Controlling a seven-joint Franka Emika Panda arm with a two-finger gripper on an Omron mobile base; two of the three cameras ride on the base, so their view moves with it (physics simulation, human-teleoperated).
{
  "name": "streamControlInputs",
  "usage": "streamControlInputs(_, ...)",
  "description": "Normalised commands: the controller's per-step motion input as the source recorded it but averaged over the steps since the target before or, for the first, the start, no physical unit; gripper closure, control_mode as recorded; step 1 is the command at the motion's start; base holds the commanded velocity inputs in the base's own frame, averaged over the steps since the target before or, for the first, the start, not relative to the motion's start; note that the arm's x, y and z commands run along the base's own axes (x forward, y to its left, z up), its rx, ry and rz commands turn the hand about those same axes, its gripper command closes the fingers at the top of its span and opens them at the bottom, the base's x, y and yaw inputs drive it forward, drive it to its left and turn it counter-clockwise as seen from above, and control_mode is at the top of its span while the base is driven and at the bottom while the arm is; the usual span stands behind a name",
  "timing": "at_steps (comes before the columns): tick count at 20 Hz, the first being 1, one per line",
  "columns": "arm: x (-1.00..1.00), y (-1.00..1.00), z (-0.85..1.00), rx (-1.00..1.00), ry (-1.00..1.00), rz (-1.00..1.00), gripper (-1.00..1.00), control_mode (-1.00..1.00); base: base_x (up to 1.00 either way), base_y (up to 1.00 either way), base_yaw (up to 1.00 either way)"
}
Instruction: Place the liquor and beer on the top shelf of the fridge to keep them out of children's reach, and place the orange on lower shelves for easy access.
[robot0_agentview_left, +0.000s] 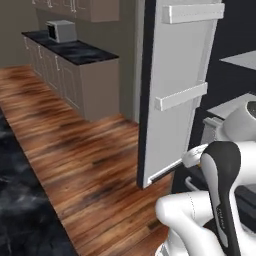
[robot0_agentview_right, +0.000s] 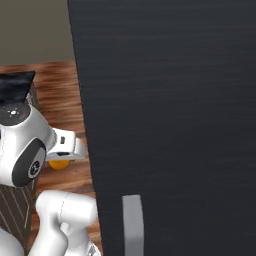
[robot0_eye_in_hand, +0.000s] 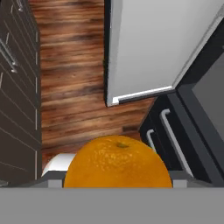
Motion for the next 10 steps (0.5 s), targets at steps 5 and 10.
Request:
streamControlInputs(5,0.0,0.0,0.0,0.0,0.0,0.0,1.0,1.0,0.6,-0.01,-0.44)
streamControlInputs(10,0.0,0.0,0.0,0.0,0.0,0.0,1.0,1.0,0.69,0.0,-0.42)
